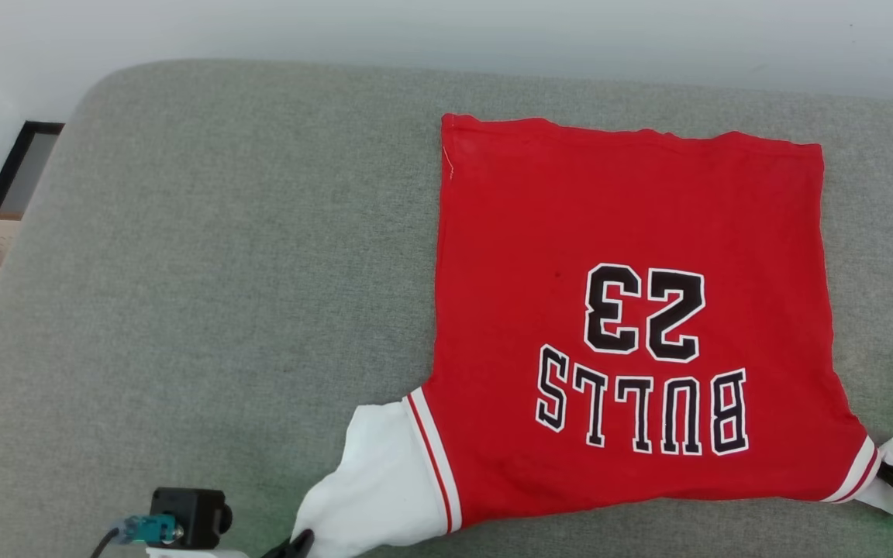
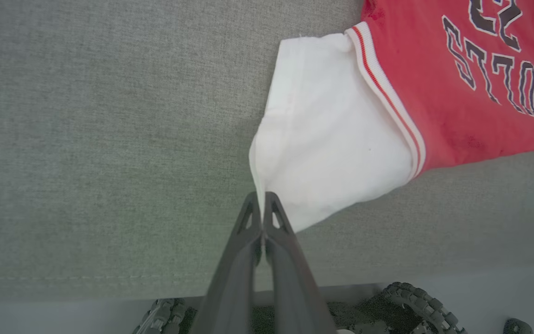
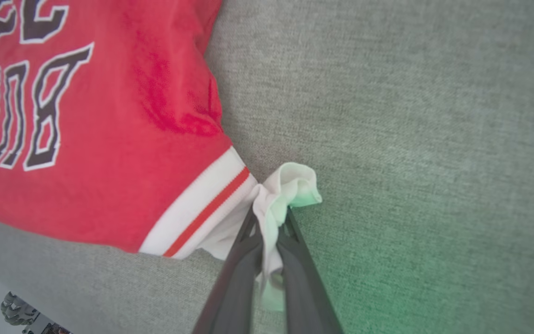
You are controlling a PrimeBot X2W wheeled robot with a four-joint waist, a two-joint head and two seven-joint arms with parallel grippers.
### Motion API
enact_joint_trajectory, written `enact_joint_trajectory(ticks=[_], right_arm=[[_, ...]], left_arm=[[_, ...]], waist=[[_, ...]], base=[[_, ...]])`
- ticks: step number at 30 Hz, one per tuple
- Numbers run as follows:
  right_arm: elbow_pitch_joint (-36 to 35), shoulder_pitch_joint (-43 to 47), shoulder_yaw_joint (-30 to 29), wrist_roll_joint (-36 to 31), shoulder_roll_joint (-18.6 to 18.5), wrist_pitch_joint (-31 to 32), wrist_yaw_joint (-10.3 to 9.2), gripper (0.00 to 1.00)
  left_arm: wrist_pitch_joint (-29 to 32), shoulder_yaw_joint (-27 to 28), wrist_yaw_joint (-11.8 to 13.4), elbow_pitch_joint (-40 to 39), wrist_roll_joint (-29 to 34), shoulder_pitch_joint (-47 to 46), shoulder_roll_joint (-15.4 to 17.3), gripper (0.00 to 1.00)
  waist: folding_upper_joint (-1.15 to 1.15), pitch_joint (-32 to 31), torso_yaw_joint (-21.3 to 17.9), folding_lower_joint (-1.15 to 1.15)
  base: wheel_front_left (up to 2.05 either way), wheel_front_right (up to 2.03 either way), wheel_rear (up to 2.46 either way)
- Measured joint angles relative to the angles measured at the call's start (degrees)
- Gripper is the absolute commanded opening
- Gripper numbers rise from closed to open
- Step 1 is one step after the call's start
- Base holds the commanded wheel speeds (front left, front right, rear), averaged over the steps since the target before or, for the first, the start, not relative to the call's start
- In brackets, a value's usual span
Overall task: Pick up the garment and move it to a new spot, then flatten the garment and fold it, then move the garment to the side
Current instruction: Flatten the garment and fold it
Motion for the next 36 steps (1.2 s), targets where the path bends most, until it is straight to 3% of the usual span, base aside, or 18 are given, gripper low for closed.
enact_joint_trajectory(ticks=[2, 4, 5, 11, 20, 26, 30, 36], right_arm=[[-0.3, -0.1, -0.3, -1.1, 0.3, 0.8, 0.0, 0.66], [-0.8, -0.1, -0.8, -1.4, 0.9, 1.6, 0.0, 0.94], [-1.2, 0.0, -1.1, -1.6, 1.0, 2.1, 0.0, 1.0], [-4.5, 1.2, -3.4, -3.2, 1.7, 5.3, 0.0, 1.0], [-13.4, 1.8, -11.8, -5.5, 4.3, 12.2, -0.02, 1.0], [-17.1, -7.6, -15.2, -10.6, 6.0, 11.4, -0.02, 1.0], [-13.2, -17.1, -13.7, -15.8, 7.0, 6.5, -0.02, 1.0], [0.5, -30.7, -9.0, -20.5, 6.9, 0.6, -0.02, 1.0]], left_arm=[[0.0, -0.2, -0.2, 0.3, 0.3, -0.2, -0.3, 0.0], [-0.4, -0.3, -0.5, 0.4, 0.5, -0.4, -0.6, 0.0], [-0.5, -0.3, -0.7, 0.5, 0.6, -0.4, -0.7, 0.0], [-1.6, -0.2, -0.6, 1.1, 1.3, -0.4, -1.0, 0.0], [-2.8, -0.7, -1.1, 1.6, 2.5, -1.2, -2.3, 0.0], [-3.5, -1.3, -2.7, 2.1, 4.0, -3.7, -4.4, 0.0], [-3.6, -1.9, -4.0, 2.9, 5.1, -6.1, -6.2, 0.0], [-3.6, -3.0, -6.6, 4.6, 6.5, -10.4, -9.1, 0.0]], waist=[[0.0, -0.1, 0.0, 0.0], [0.0, -0.2, 0.0, 0.0], [0.0, -0.3, -0.1, 0.0], [0.0, -0.6, -0.4, 0.0], [0.0, 0.1, 0.3, 0.0], [0.0, 2.1, 1.5, 0.0], [0.0, 4.0, 2.5, 0.0], [0.0, 7.1, 4.8, 0.0]], base=[[0.0, 0.0, 0.0], [0.0, 0.0, 0.0], [0.0, 0.0, 0.0], [0.0, 0.0, 0.0], [0.0, 0.0, 0.0], [0.0, 0.0, 0.0], [0.0, 0.0, 0.0], [0.0, 0.0, 0.0]])
